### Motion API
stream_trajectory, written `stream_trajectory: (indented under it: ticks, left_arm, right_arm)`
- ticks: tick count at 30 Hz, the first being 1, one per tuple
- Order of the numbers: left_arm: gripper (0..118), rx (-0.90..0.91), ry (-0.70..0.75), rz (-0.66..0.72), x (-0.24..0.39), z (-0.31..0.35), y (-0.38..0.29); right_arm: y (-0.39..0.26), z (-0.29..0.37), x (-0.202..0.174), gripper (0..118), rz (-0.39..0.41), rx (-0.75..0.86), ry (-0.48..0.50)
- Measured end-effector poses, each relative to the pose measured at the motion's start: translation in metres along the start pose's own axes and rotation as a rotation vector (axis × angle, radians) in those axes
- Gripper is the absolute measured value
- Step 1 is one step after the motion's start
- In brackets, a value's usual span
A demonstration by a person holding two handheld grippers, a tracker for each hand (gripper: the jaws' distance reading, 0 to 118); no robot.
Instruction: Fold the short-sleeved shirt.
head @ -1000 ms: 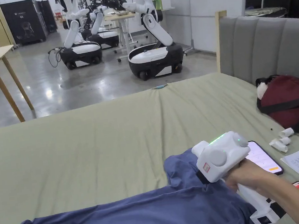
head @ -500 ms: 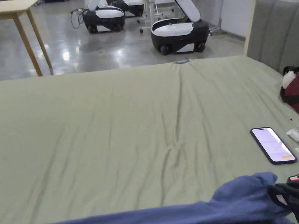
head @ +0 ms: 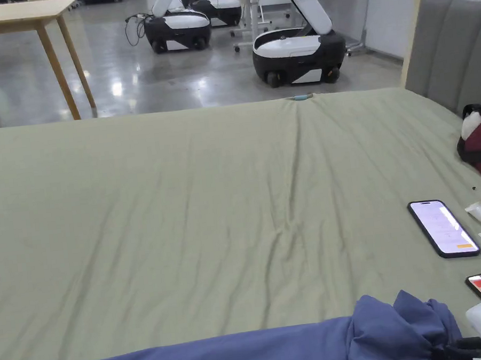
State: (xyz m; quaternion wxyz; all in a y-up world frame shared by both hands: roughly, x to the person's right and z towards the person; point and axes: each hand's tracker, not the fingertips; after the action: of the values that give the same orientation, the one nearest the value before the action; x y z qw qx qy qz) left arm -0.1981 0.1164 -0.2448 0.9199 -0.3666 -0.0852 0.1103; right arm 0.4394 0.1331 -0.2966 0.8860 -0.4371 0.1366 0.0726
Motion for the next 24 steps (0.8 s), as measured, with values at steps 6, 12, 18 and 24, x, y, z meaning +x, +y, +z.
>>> stream_trajectory:
  ticks: [6,12,18,24]
  left_arm:
    - [117,0.170,-0.028,0.093,0.007,0.071,0.005]
    - [0,0.339,-0.106,0.160,0.009,0.135,-0.005]
    - [0,0.371,-0.142,0.224,0.000,0.133,-0.004]
    - [14,0.305,-0.286,0.454,-0.035,0.094,-0.007]
  right_arm:
    - [-0.002,0.107,-0.021,118,-0.053,0.332,0.052]
    - [-0.011,0.183,-0.068,81,-0.046,0.578,0.077]
    - [-0.005,0.185,-0.082,1,-0.117,0.556,0.100]
    - [-0.002,0.176,-0.084,1,-0.098,0.509,0.112]
